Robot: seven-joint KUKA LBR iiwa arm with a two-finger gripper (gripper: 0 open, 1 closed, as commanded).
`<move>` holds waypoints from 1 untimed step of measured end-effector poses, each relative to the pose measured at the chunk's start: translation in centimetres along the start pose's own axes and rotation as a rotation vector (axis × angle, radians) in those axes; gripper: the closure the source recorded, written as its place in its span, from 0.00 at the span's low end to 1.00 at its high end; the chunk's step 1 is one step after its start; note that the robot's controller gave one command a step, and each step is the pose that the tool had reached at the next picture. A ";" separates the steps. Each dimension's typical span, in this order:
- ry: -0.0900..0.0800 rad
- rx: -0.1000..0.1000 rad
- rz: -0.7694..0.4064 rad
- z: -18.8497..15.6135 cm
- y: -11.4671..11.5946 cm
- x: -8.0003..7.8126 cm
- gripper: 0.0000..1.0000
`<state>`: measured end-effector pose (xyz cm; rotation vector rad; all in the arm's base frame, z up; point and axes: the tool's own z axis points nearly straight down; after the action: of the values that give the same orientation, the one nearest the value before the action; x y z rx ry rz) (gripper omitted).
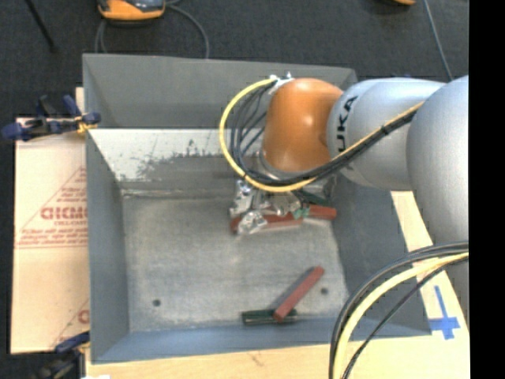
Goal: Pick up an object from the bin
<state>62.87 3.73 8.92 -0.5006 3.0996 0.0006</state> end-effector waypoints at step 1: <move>0.000 -0.001 0.001 0.0 0.0 0.0 1.00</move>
Offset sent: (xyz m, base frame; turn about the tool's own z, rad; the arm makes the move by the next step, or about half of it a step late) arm 0.0118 0.0102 0.0334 -0.0100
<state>62.87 3.76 8.93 -0.4986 3.0998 0.0018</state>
